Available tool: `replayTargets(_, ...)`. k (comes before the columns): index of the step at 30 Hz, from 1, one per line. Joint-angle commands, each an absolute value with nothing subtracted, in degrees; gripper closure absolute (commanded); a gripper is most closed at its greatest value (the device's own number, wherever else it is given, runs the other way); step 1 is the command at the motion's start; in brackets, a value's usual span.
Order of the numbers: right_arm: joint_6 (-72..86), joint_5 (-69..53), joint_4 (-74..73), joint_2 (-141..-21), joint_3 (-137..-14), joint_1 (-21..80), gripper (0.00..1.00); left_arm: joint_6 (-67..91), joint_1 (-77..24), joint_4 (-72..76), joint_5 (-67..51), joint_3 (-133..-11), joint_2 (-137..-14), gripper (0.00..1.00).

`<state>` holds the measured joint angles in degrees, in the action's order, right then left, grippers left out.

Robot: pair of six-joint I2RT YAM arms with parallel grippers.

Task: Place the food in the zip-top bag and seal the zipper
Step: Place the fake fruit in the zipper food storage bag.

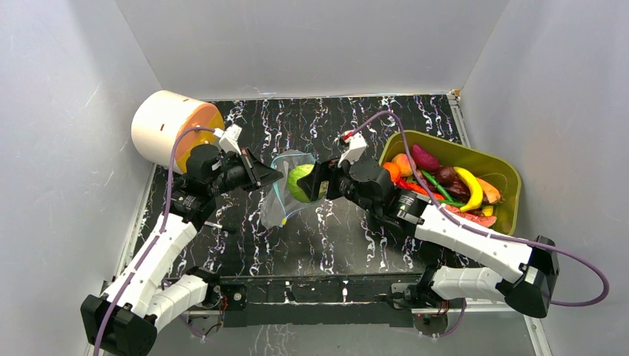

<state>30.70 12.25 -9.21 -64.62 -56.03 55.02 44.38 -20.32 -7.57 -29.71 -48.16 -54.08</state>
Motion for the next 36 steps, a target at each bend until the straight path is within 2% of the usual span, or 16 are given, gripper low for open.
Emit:
replayTargets(1,32.14,12.90,-2.43,-65.51,-56.80,55.28,0.21,49.01,-20.09,-1.88,-32.03,-45.79,-52.96,1.00)
replayTargets(3,32.60,10.24,-1.76,-67.77,-58.65,55.28,0.20,50.39,-20.08,-0.56,-32.09,-44.78,-52.52,1.00)
replayTargets(10,30.46,9.95,-7.51,-70.77,-66.10,55.28,0.03,48.78,-20.11,-0.83,-32.25,-43.85,-52.08,1.00)
replayTargets(18,30.76,12.94,-15.59,-68.83,-68.21,55.23,0.03,43.52,-20.07,-5.46,-31.76,-45.04,-51.42,1.00)
replayTargets(28,31.58,16.30,-20.22,-67.77,-68.26,55.27,0.15,44.47,-20.09,-4.22,-32.24,-44.61,-49.20,1.00)
replayTargets(33,34.45,17.13,-19.40,-65.25,-63.68,55.28,0.37,45.05,-20.09,-4.13,-31.77,-44.80,-48.11,1.00)
replayTargets(36,37.69,14.50,-18.15,-64.08,-60.52,55.21,0.43,45.60,-20.09,-4.17,-30.75,-45.70,-47.67,1.00)
